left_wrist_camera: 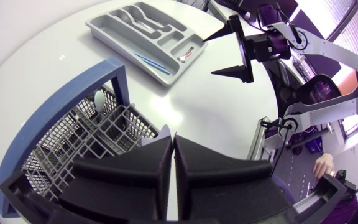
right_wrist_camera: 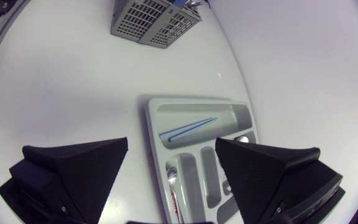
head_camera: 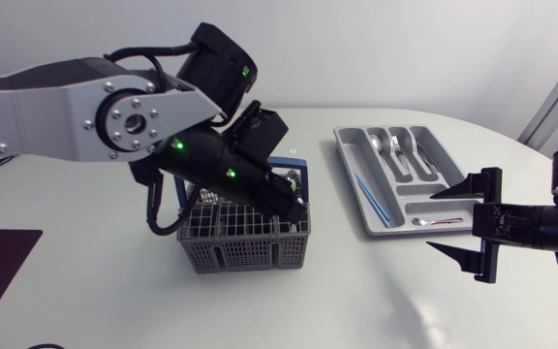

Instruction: Unload the cutlery basket into the drawer organizer.

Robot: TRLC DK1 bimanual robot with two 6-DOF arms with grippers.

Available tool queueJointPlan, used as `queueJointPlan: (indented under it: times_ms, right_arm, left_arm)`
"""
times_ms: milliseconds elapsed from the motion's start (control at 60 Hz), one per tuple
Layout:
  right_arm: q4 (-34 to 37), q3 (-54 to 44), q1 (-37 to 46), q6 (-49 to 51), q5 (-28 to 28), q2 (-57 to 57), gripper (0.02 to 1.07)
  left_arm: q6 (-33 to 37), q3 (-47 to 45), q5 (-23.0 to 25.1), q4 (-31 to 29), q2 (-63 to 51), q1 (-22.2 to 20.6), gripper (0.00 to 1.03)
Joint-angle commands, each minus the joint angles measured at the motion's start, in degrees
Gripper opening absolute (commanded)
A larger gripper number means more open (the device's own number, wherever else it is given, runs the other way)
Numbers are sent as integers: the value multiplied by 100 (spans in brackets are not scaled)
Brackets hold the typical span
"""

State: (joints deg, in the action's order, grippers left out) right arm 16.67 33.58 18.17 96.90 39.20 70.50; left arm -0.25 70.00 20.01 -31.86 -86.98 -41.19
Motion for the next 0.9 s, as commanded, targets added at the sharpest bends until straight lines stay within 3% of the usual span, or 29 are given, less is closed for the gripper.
queueJointPlan:
  times_ms: [0, 617, 883]
  right_arm:
    - [-5, -185, 37, 145, 53, 25, 103]
    - [74, -265, 11, 110, 61, -318, 103]
    - [742, -71, -297, -277, 132, -977, 103]
  left_arm:
    - [-36, 32, 64, -101, 243, 102, 3]
    - [25, 111, 328, -479, 665, 137, 3]
    - [122, 348, 504, -813, 1043, 137, 3]
